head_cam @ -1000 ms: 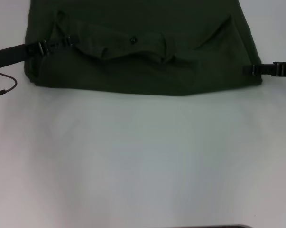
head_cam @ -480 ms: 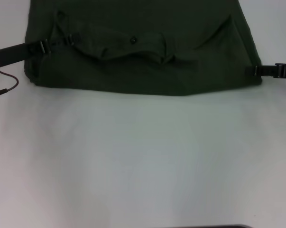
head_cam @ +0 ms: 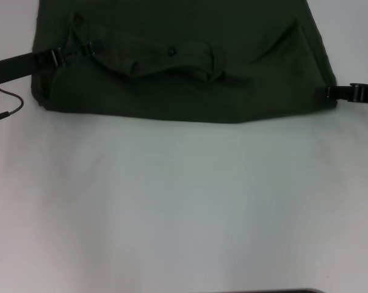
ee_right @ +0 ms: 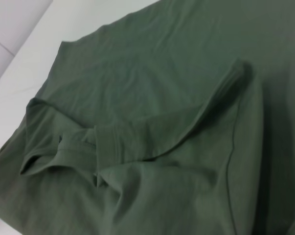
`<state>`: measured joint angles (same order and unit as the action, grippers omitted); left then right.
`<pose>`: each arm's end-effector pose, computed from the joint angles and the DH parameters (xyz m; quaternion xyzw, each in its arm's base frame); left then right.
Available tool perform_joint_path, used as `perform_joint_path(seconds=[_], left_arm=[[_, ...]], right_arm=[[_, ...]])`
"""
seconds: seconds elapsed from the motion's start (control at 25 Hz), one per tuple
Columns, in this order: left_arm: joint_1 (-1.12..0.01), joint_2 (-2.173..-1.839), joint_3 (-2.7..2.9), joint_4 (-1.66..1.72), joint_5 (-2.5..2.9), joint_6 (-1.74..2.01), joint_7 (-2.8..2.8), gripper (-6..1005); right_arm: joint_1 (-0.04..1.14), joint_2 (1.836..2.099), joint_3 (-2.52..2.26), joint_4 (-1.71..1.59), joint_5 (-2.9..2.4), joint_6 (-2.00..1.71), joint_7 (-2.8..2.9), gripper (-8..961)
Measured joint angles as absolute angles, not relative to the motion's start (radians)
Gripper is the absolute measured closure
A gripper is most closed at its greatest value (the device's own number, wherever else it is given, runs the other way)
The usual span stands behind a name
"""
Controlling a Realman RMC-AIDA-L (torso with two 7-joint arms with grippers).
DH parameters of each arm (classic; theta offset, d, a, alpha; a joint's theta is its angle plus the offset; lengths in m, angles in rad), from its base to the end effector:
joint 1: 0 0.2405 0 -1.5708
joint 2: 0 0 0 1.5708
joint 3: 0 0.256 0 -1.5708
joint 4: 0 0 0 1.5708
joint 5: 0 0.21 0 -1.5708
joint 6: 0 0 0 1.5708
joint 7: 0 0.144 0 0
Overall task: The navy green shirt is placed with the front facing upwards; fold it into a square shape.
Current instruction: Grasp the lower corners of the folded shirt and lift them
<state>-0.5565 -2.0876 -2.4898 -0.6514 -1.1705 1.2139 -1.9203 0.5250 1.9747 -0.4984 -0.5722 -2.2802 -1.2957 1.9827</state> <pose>-0.2831 0.3753 0.0106 -0.8005 -0.4871 -0.2693 0.2224 0.3493 0.3417 0.0398 -0.7860 0.5548 0.1620 0.2197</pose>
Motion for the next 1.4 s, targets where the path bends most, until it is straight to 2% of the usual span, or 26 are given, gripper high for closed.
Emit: perform_joint_path(seconds=[0.2, 0.64, 0.76, 1.4], left_arm=[[-0.554, -2.088, -2.490, -0.648, -1.170, 1.214, -1.920, 112], [-0.550, -2.088, -2.490, -0.646, -1.165, 1.215, -1.920, 113], [-0.547, -2.087, -2.490, -0.646, -1.164, 1.215, -1.920, 113], [-0.489, -2.044, -2.459, -0.652, -1.111, 1.220, -1.914, 114]], right_arm=[[0.523, 1.970, -0.497, -0.571, -2.279, -1.297, 1.980, 577], [0.525, 1.969, -0.502, -0.571, -2.284, -1.289, 1.980, 817], [0.524, 1.969, -0.499, -0.571, -2.281, -1.288, 1.980, 931], [0.523, 1.968, -0.495, -0.577, -2.278, -1.288, 1.980, 931]])
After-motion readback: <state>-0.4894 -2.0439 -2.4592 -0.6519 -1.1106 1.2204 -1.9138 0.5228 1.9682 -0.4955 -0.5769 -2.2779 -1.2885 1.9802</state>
